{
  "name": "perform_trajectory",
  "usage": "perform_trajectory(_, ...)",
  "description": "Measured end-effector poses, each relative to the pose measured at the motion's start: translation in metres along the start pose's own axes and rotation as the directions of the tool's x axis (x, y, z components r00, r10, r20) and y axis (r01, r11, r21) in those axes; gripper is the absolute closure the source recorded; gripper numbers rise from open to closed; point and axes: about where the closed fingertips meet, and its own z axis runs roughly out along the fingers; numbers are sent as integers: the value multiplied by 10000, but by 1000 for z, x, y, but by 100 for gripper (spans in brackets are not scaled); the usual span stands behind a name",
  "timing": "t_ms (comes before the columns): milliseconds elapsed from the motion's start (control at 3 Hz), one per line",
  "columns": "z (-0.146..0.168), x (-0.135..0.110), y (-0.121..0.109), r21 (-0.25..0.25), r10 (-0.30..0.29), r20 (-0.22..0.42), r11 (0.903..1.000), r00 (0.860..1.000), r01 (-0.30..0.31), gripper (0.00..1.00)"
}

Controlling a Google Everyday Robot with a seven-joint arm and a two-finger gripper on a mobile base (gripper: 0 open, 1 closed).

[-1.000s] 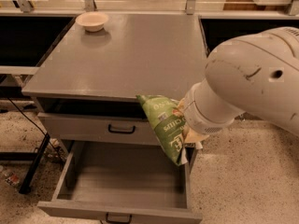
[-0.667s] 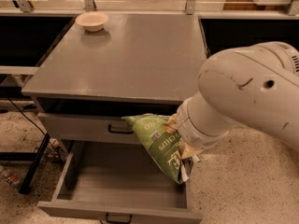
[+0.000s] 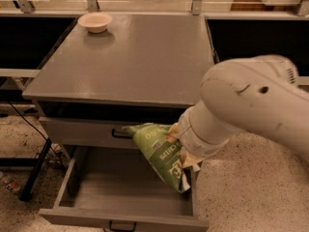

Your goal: Place green jalapeno chip bag into middle drawer

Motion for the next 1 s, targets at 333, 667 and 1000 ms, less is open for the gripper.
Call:
perform_trajectory(333,48,-17,-2,-246,-167,1040,9995,9944,193,100)
perform_trajectory(667,85,-29,-6,-516,-28,1606,9986,9870,113,100)
perform_trajectory(1000,87,-29,-7,-539,-4,1621,9985,9868,93,100)
